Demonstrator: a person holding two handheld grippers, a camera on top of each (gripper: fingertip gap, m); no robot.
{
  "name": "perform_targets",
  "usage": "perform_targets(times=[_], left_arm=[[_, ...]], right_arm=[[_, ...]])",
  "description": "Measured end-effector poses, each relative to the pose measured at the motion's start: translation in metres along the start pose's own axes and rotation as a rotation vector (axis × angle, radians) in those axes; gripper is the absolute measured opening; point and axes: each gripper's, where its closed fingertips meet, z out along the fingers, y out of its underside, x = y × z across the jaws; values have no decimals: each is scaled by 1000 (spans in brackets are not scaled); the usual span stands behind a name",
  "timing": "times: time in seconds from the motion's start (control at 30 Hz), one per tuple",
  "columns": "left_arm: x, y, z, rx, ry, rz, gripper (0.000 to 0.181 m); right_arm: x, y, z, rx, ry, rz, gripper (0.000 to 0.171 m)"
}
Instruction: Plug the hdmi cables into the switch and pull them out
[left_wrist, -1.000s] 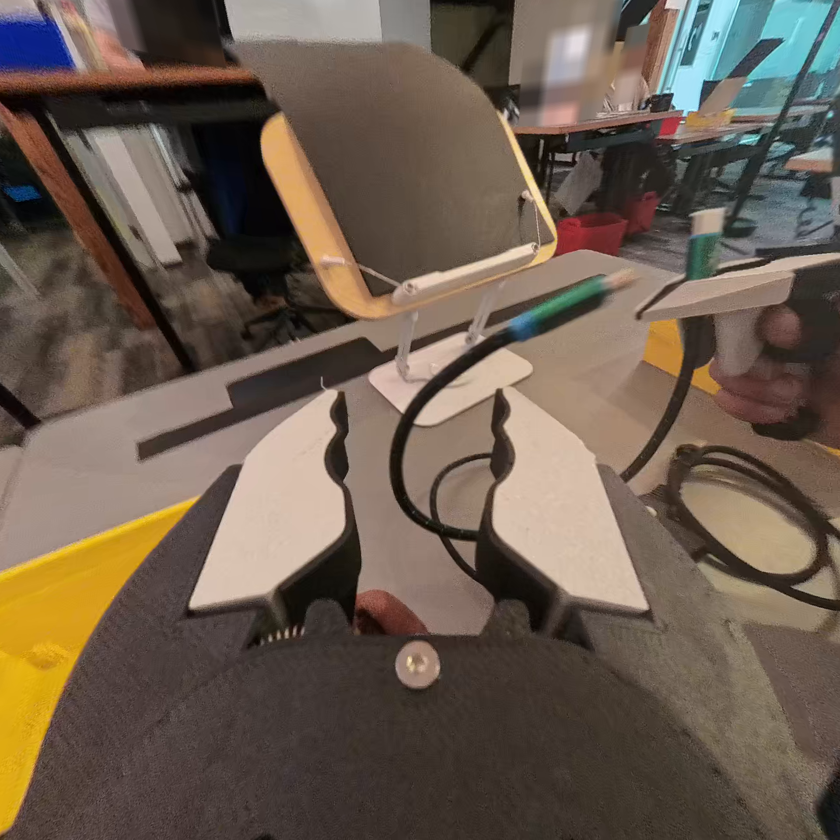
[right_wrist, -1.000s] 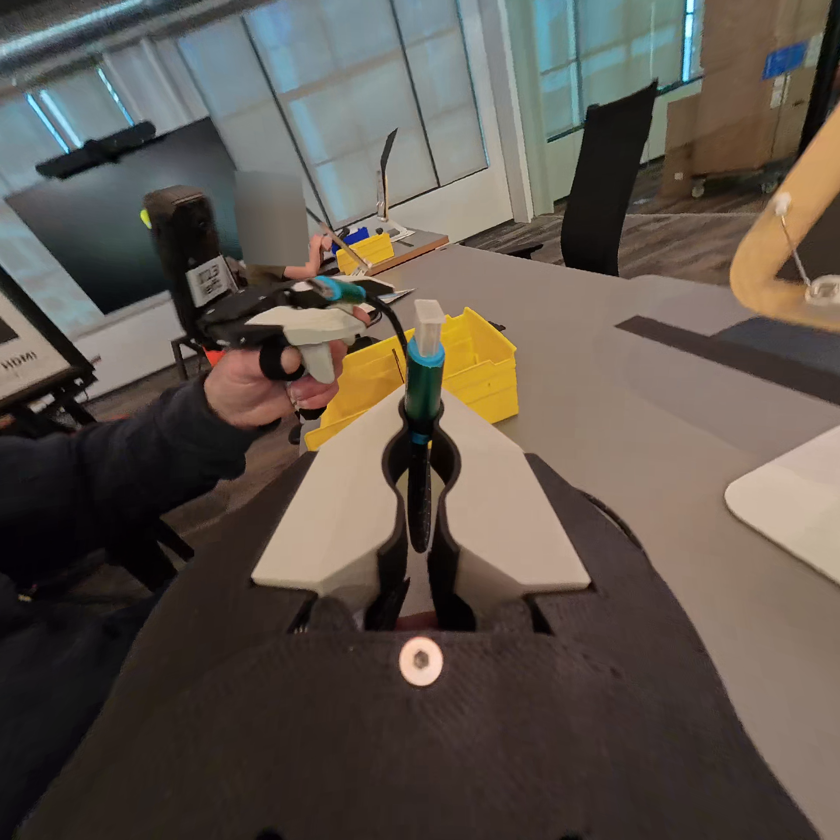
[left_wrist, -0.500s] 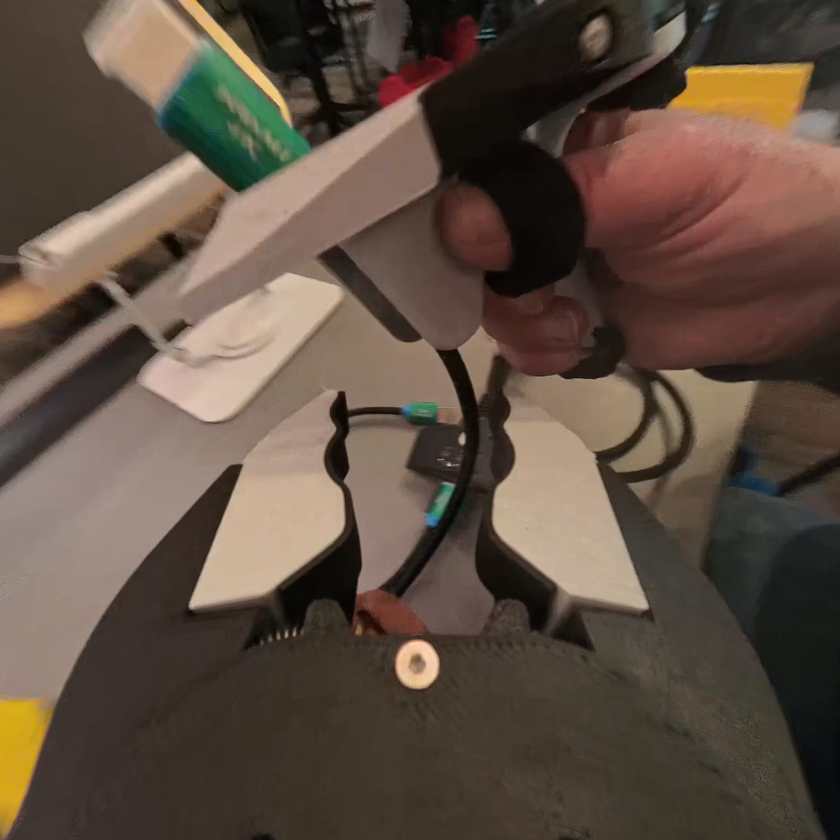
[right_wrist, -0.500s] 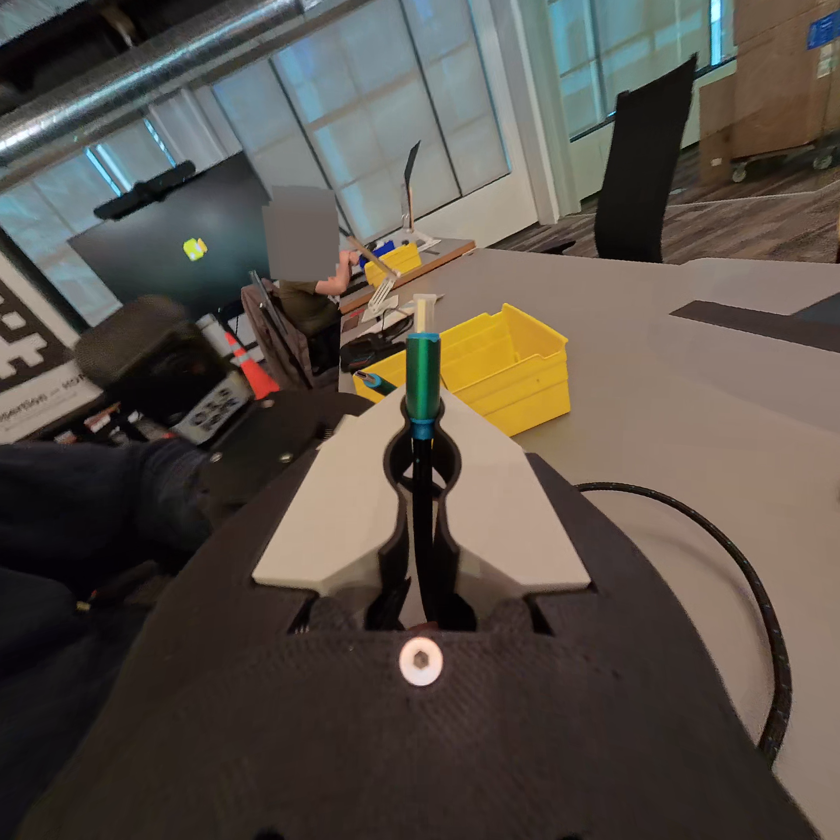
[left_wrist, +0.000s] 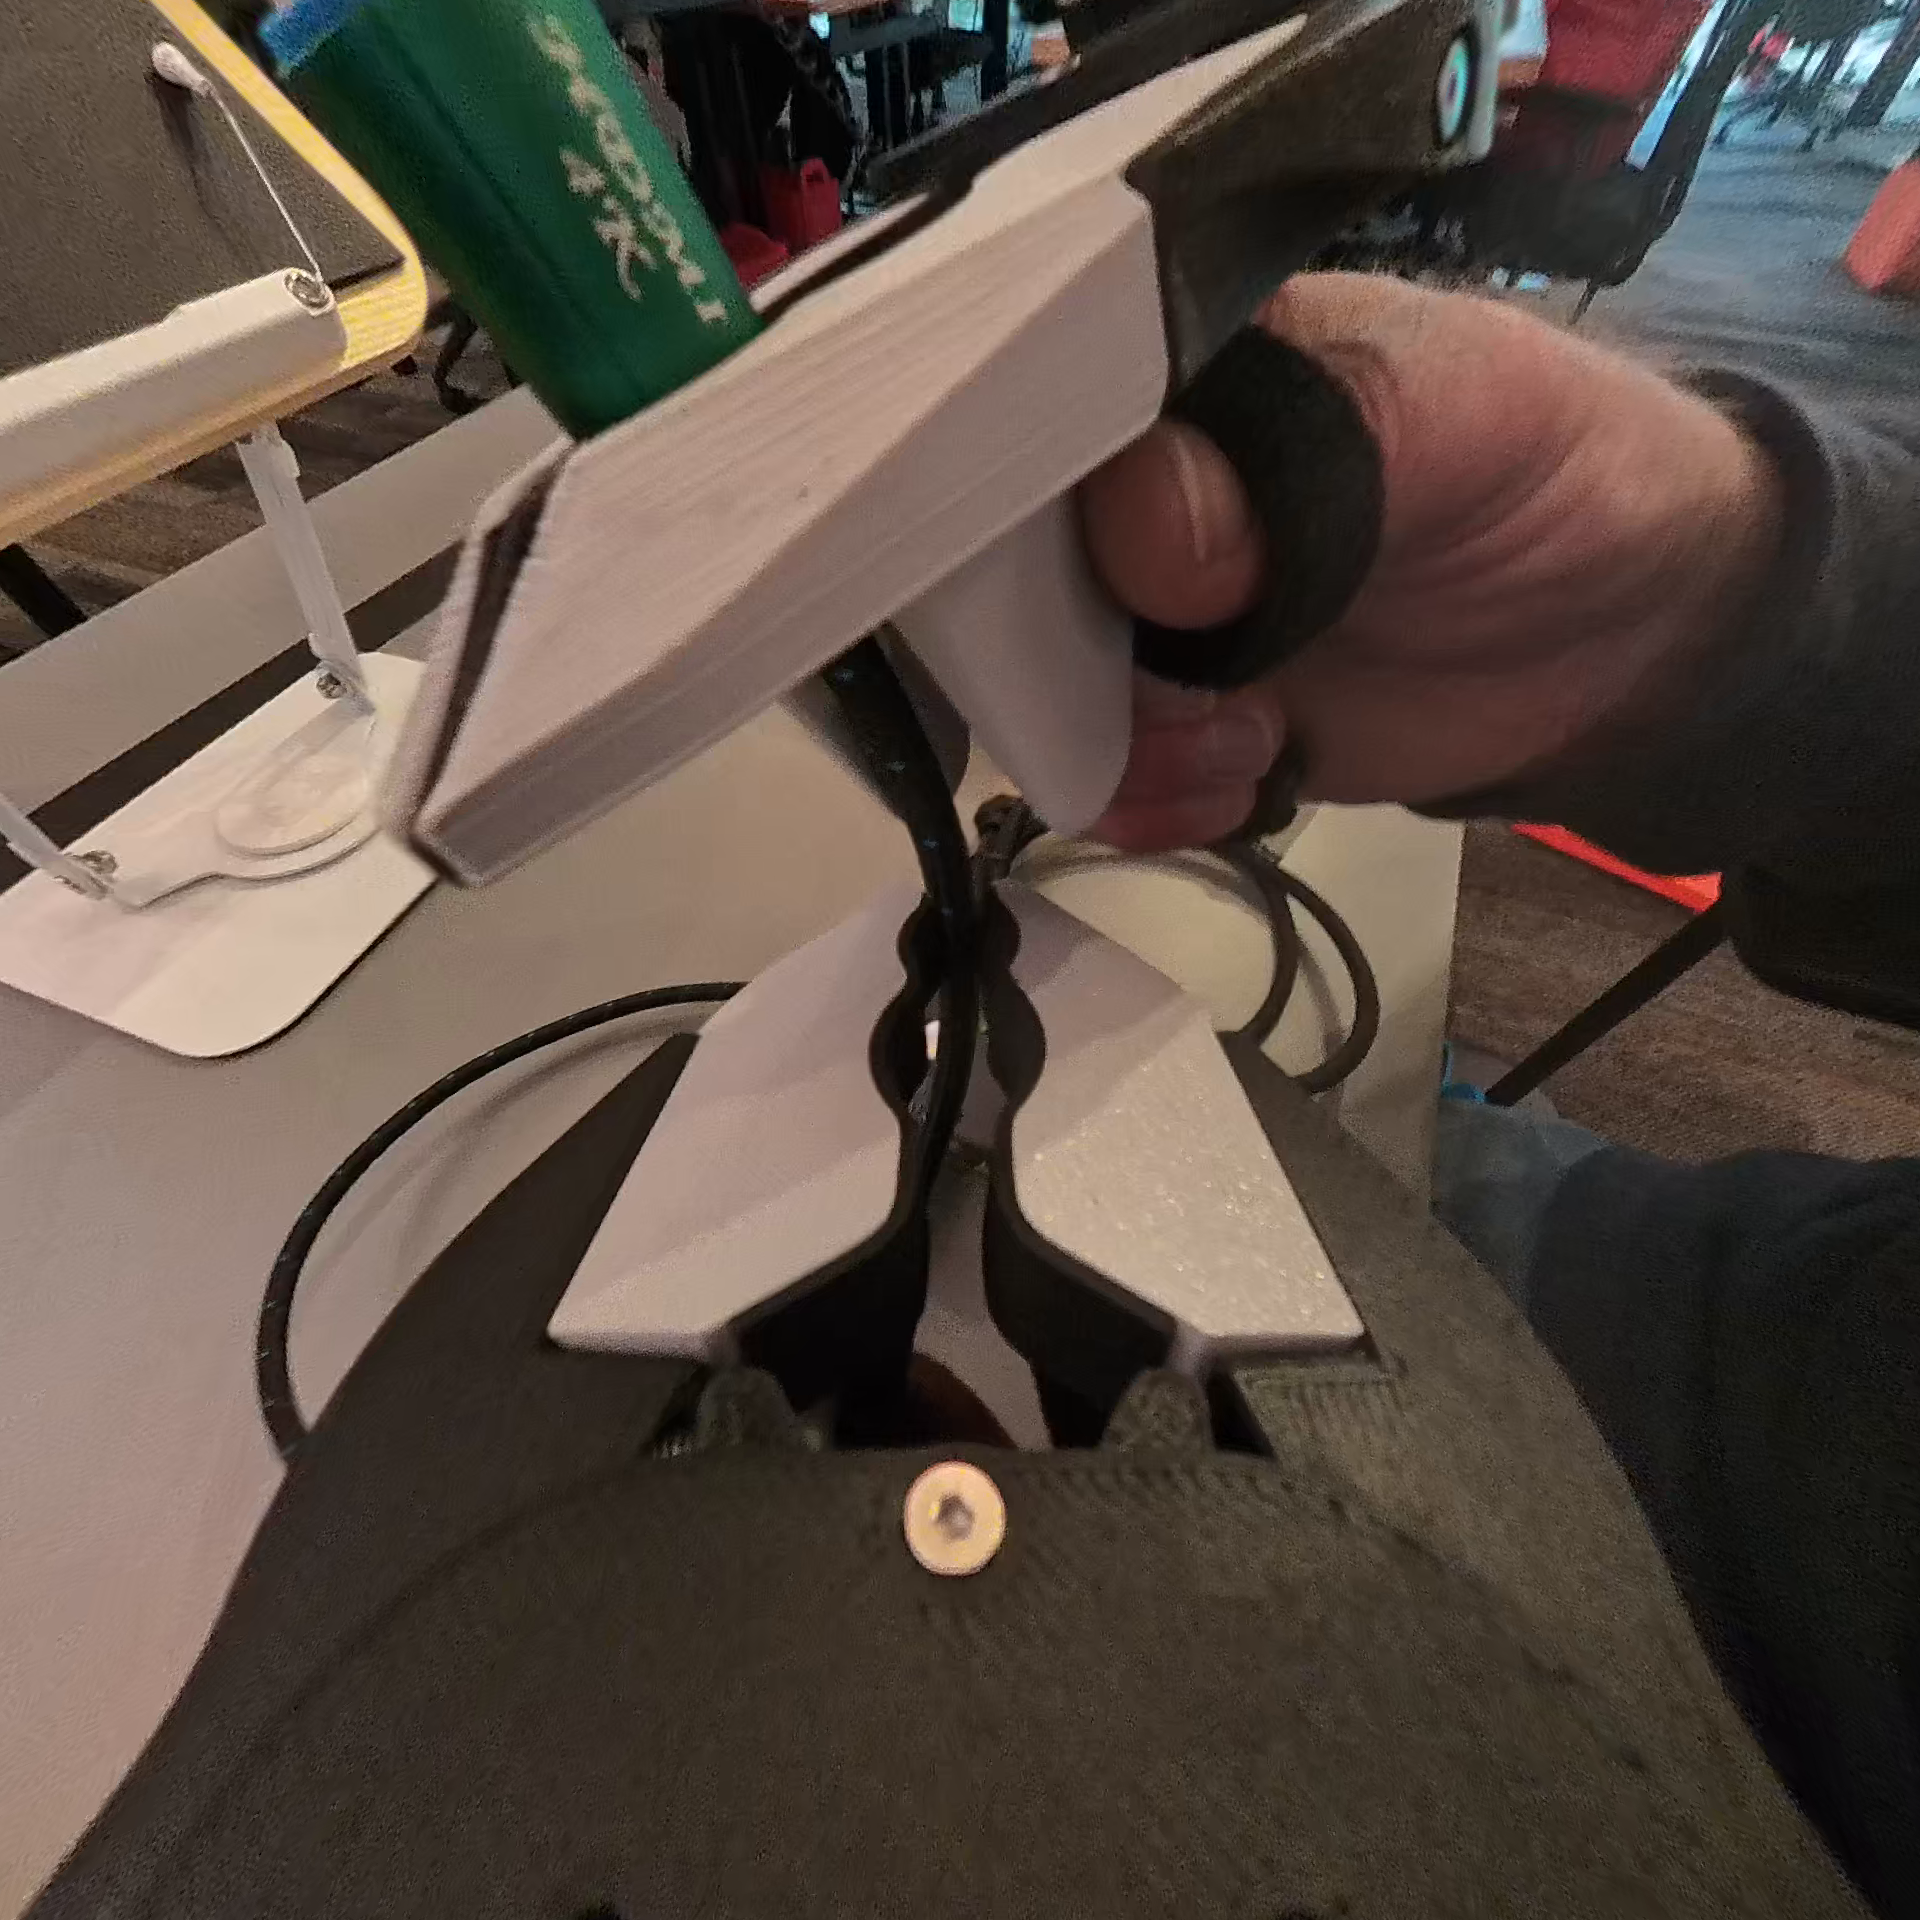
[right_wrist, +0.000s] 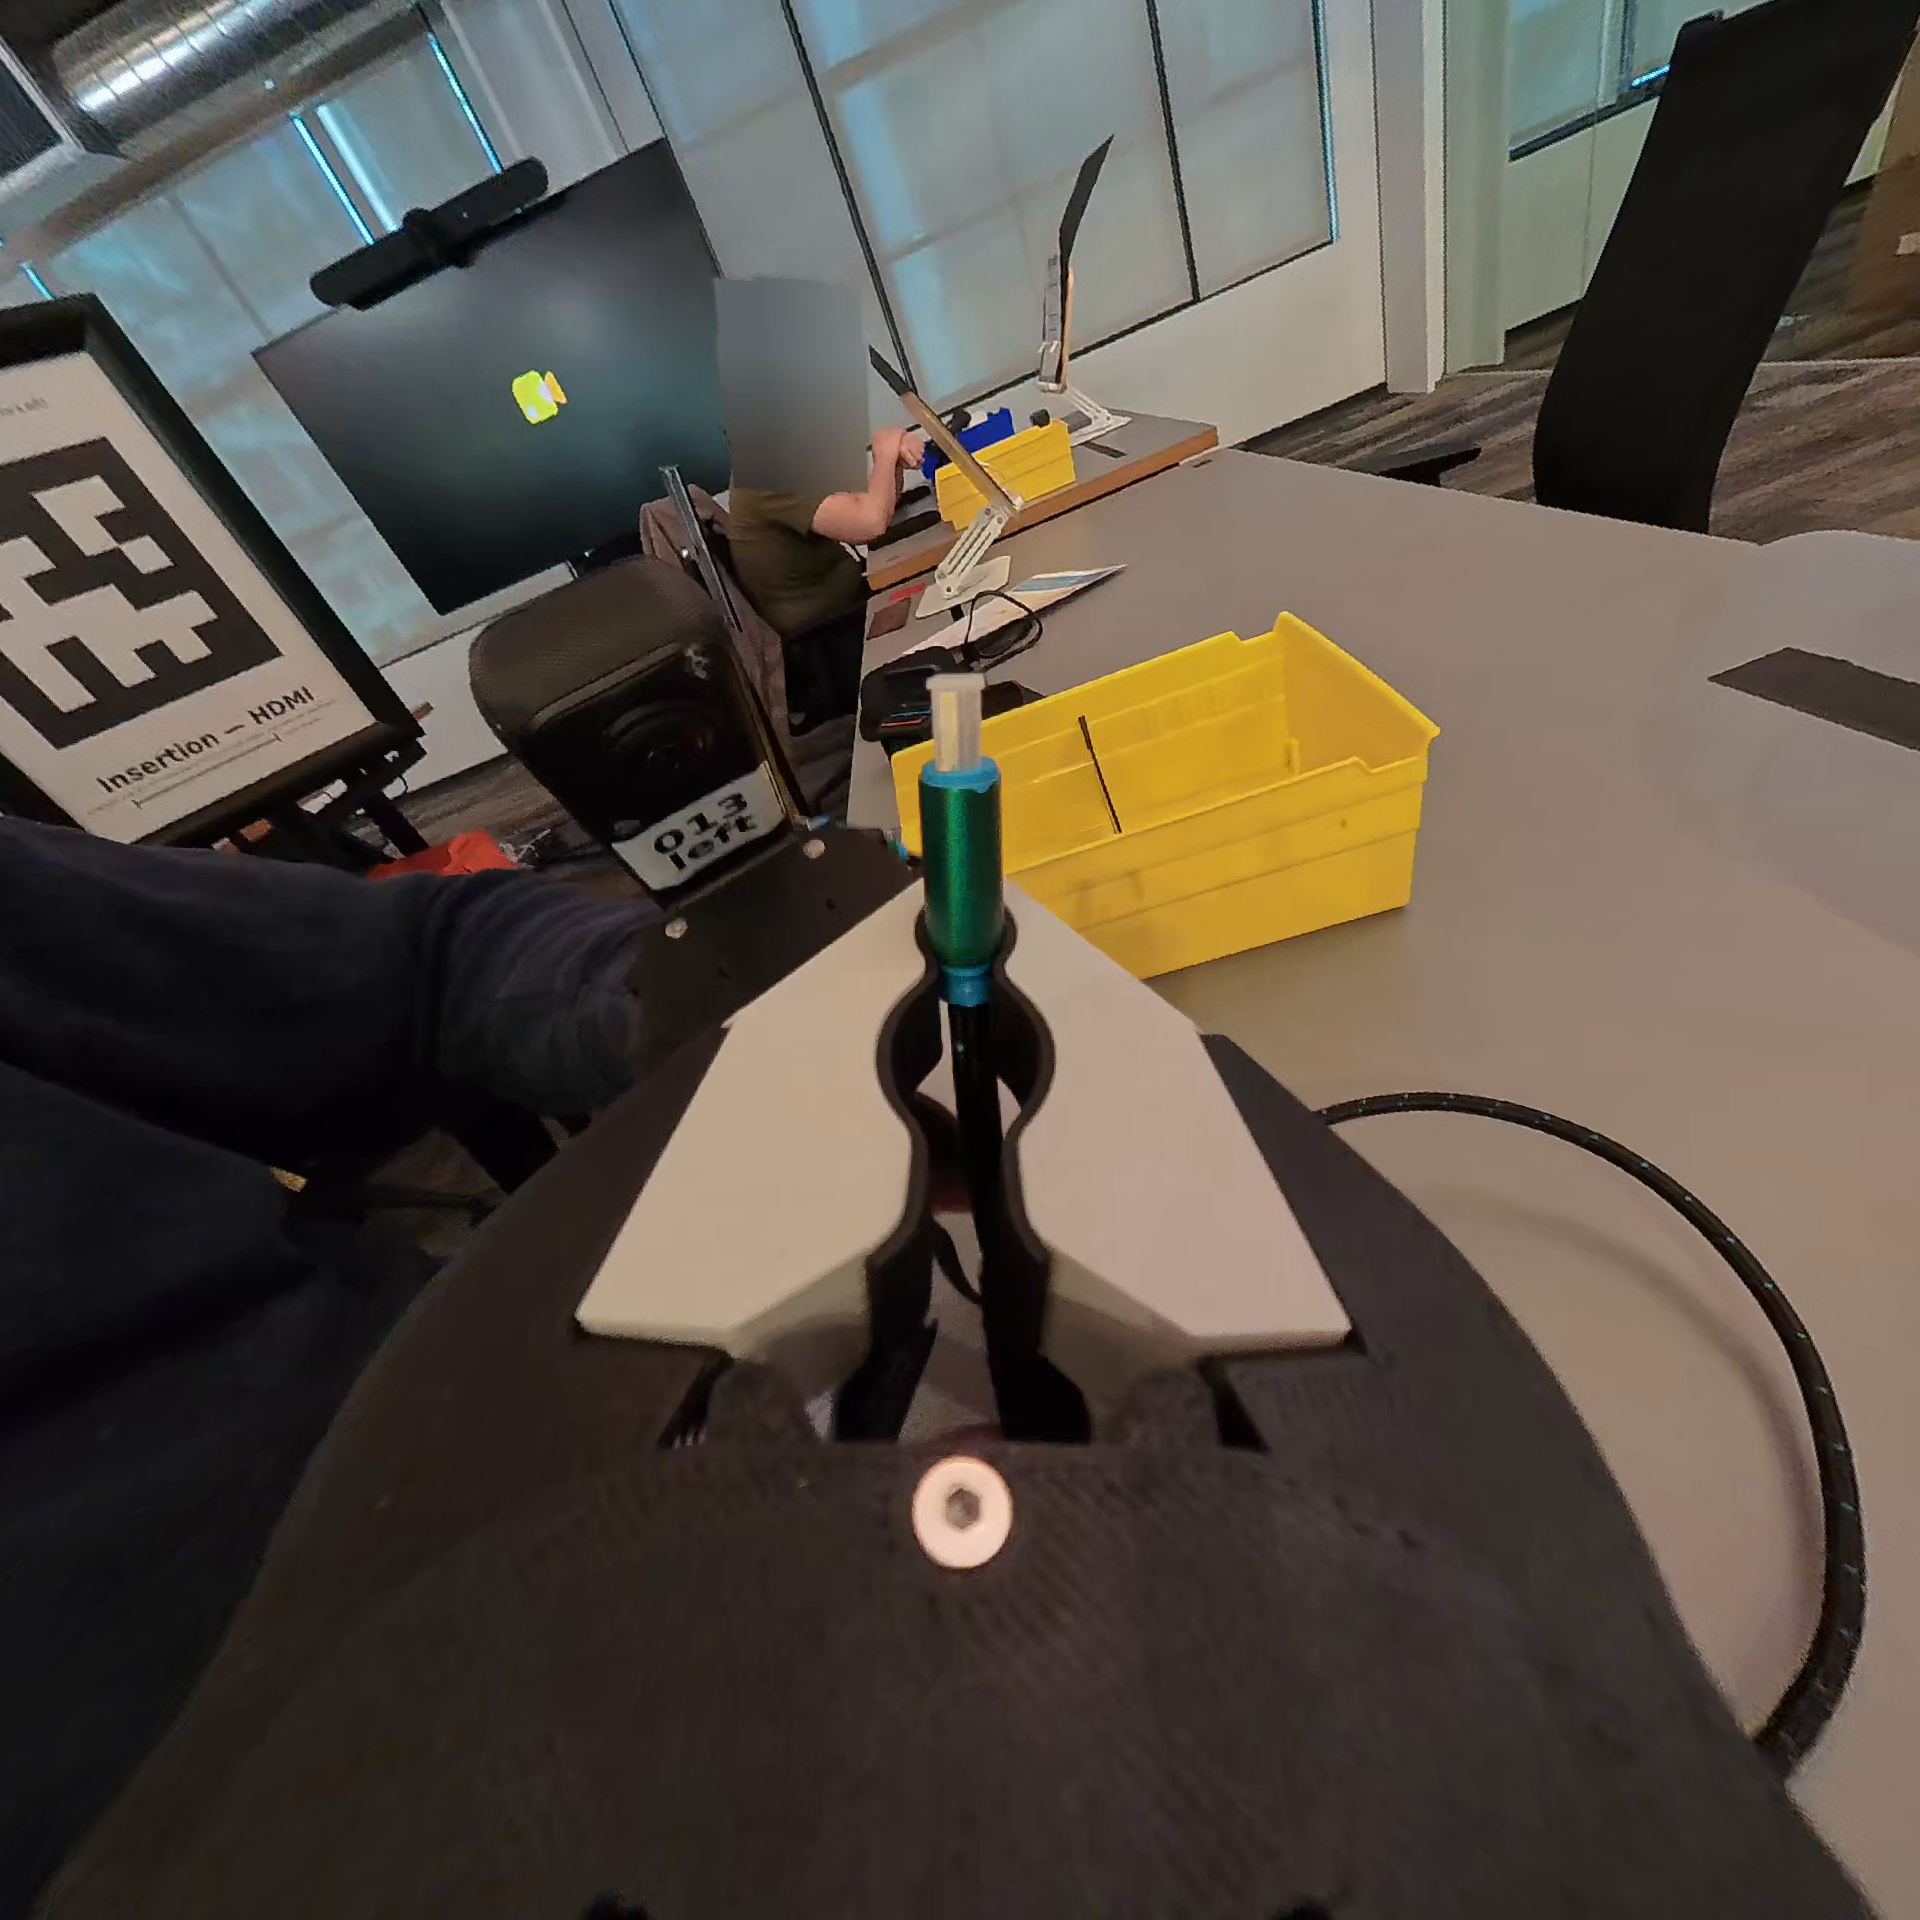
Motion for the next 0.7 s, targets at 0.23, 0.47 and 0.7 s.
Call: perform_targets(times=[0.23, 0.47, 0.7], left_arm=[[-16, 9, -17, -121, -46, 115, 6], [-23, 18, -22, -210, -102, 246, 6], [-27, 28, -26, -260, -118, 307, 6]], right_arm=[[14, 6, -24, -41, 51, -34, 0], [18, 11, -41, -77, 58, -15, 12], [16, -7, -55, -18, 40, -26, 24]])
